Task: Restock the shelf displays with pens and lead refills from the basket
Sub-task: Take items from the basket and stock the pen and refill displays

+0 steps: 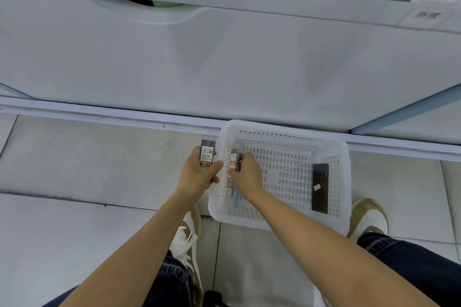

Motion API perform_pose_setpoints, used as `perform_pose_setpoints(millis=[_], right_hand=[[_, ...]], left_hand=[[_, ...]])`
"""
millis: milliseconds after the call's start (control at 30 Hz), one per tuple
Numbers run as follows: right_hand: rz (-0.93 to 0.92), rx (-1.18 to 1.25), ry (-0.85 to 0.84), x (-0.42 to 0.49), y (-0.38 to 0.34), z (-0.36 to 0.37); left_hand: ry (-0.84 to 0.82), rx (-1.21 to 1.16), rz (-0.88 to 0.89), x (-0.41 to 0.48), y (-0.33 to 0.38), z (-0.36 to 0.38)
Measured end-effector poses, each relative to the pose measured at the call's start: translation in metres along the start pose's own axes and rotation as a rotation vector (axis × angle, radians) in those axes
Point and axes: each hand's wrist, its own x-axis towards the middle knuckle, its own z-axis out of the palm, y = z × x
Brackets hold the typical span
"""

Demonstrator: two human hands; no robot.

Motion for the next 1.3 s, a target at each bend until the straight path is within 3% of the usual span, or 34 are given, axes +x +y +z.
perform_pose_setpoints(millis=[200, 500, 700, 833, 967, 1133, 1300], right_hand=[[-0.029, -0.082, -0.098, 0.005, 0.005, -0.003], [0.064, 0.334, -0.365, 0.005, 0.003, -0.030], [-0.205, 0.296, -0.445, -0.009, -0.036, -0.087], [-0.347, 0.244, -0.393, -0.026, -0.061, -0.124], [-0.419, 0.344, -0.365, -0.046, -0.078, -0.168], [-0.556, 0.454, -0.171, -0.072, -0.111, -0.225], [-0.726, 0.294, -0.059, -0.112, -0.149, -0.284]], left_hand=[[-0.012, -0.013, -0.027, -0.002, 0.003, 0.002], [-0.010, -0.023, 0.002, -0.008, 0.014, 0.001], [0.058, -0.148, -0.064, -0.014, 0.052, 0.019], [-0.024, -0.332, -0.099, -0.024, 0.088, 0.028], [-0.032, -0.440, -0.082, -0.039, 0.128, 0.032], [-0.122, -0.200, 0.189, -0.071, 0.178, 0.028], [-0.150, -0.100, 0.448, -0.113, 0.238, 0.037]])
